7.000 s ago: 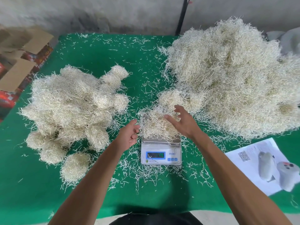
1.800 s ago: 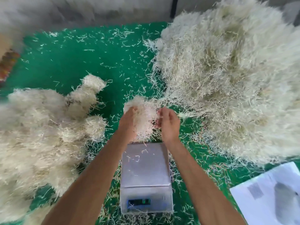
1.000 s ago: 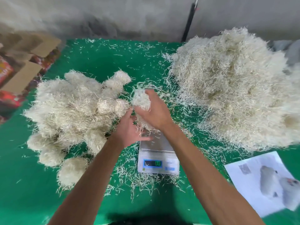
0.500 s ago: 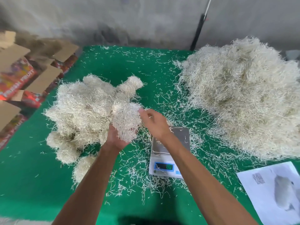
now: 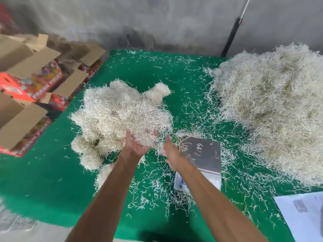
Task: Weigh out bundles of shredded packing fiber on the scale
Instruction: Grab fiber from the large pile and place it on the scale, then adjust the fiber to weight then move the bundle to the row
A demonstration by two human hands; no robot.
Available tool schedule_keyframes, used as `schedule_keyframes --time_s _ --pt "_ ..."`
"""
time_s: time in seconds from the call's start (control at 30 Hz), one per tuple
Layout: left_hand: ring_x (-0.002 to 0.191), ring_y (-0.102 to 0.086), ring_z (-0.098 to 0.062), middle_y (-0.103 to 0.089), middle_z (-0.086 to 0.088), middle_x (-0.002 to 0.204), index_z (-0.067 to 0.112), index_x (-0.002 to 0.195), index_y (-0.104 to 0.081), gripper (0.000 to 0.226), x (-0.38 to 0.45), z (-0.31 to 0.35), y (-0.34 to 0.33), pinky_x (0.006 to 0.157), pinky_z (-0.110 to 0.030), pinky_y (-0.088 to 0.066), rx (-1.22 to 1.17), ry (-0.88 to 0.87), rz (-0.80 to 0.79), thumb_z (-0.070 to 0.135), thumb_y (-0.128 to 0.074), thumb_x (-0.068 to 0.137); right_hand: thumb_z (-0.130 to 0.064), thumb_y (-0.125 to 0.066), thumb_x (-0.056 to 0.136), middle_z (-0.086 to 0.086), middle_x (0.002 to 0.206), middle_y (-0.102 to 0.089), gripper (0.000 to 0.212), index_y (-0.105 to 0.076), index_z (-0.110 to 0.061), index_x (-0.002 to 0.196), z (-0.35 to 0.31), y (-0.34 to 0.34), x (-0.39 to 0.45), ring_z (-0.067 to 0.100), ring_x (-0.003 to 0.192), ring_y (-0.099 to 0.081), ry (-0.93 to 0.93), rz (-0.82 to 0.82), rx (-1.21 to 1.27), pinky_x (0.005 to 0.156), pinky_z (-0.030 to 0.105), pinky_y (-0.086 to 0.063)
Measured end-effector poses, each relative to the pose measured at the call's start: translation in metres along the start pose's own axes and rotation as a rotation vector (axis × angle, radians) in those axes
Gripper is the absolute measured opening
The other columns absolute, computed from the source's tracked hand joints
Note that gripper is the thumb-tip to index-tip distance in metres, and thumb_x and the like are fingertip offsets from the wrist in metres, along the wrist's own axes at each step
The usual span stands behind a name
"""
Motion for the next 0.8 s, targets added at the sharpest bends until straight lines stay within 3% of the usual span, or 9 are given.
schedule_keyframes --time_s 0.07,0.17,0.27,0.3,0.4,0.47,0.6,0.73,0.8 --pt "0.122 -0.058 -0.046 -0.056 -0.03 0.136 0.016 0.154 -0.029 0.064 -0.006 -0.003 -0.015 0.09 -0.051 -0.057 0.093 -0.013 -0.014 0.052 -0.043 0.103 -0.068 -0.02 0.105 0.009 0.167 -0.029 0.074 -0.031 -0.021 0.161 0.008 -0.009 0.007 0.034 0.151 -0.033 -0.076 -0.015 0.261 0.125 0.055 -0.023" --pt "0.151 -0.021 -0.029 -0.021 -0.009 0.164 0.015 0.158 -0.019 0.074 -0.014 -0.003 -0.024 0.121 -0.047 -0.023 0.335 -0.064 0.087 0.06 -0.033 0.101 -0.053 -0.033 0.109 0.014 0.154 -0.05 0.06 -0.042 -0.014 0.153 0.002 -0.012 0.005 0.029 0.146 -0.044 -0.081 -0.098 0.683 0.125 0.049 -0.028" --pt "0.144 -0.036 -0.036 -0.037 -0.01 0.156 0.014 0.153 -0.034 0.076 -0.011 -0.009 -0.036 0.117 -0.048 -0.032 0.642 -0.137 0.027 0.062 -0.049 0.095 -0.017 -0.047 0.107 0.012 0.13 -0.065 0.032 -0.053 -0.008 0.137 -0.014 0.002 0.005 0.02 0.115 -0.058 -0.203 -0.072 1.032 0.087 0.012 -0.053" --pt "0.14 -0.04 -0.038 -0.039 -0.013 0.155 0.012 0.153 -0.032 0.082 -0.009 -0.007 -0.035 0.114 -0.047 -0.035 0.823 -0.221 0.066 0.061 -0.055 0.092 -0.013 -0.049 0.106 0.018 0.138 -0.06 0.036 -0.05 -0.002 0.14 -0.022 0.011 0.007 0.021 0.112 -0.056 -0.127 -0.014 1.009 0.077 0.01 -0.053" --pt "0.143 -0.035 -0.036 -0.032 -0.014 0.159 0.011 0.157 -0.02 0.092 -0.005 -0.008 -0.031 0.112 -0.046 -0.035 1.137 -0.459 0.21 0.067 -0.052 0.091 -0.072 -0.057 0.092 0.005 0.166 -0.033 0.088 -0.03 -0.025 0.162 -0.063 0.025 -0.017 0.026 0.148 -0.037 0.189 0.007 0.65 0.123 0.049 -0.031" --pt "0.149 -0.026 -0.03 -0.024 -0.012 0.163 0.014 0.158 -0.021 0.085 0.003 -0.032 -0.041 0.119 -0.045 -0.024 1.084 -0.43 0.065 0.071 -0.033 0.096 -0.091 -0.059 0.074 -0.003 0.17 -0.024 0.114 -0.023 -0.03 0.164 -0.086 0.026 -0.03 0.025 0.156 -0.024 0.336 0.114 0.183 0.123 0.053 -0.02" --pt "0.135 -0.05 -0.027 -0.054 -0.016 0.144 0.013 0.141 -0.055 0.075 0.019 -0.059 -0.048 0.107 -0.041 -0.043 0.533 -0.204 -0.328 0.065 -0.017 0.102 -0.06 -0.068 0.092 0.008 0.152 -0.049 0.086 -0.037 -0.011 0.155 -0.105 0.028 -0.046 0.024 0.135 -0.05 0.61 0.366 -0.444 0.109 0.036 -0.042" --pt "0.144 -0.033 -0.041 -0.029 -0.025 0.157 0.007 0.155 -0.028 0.081 0.046 -0.058 -0.009 0.115 -0.047 -0.033 0.37 -0.042 -0.105 0.066 -0.022 0.101 -0.037 -0.072 0.091 -0.008 0.092 -0.057 0.086 -0.029 -0.009 0.16 -0.114 0.038 -0.047 0.012 0.068 -0.062 0.549 0.177 -0.178 0.052 0.01 -0.044" --pt "0.136 -0.044 -0.031 -0.035 -0.026 0.154 -0.003 0.155 -0.025 0.064 0.057 -0.065 0.0 0.103 -0.034 -0.047 0.59 -0.102 -0.048 0.042 -0.013 0.11 -0.042 -0.075 0.086 -0.004 0.104 -0.061 0.093 -0.027 -0.011 0.16 -0.122 0.041 -0.05 0.006 0.083 -0.063 0.489 0.106 0.022 0.073 0.017 -0.05"
Point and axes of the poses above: each hand's wrist, its own x-axis towards the middle knuckle, its own y-axis out of the back of the hand, z = x × y, the point moved 7 cm from there along x, towards the middle knuckle
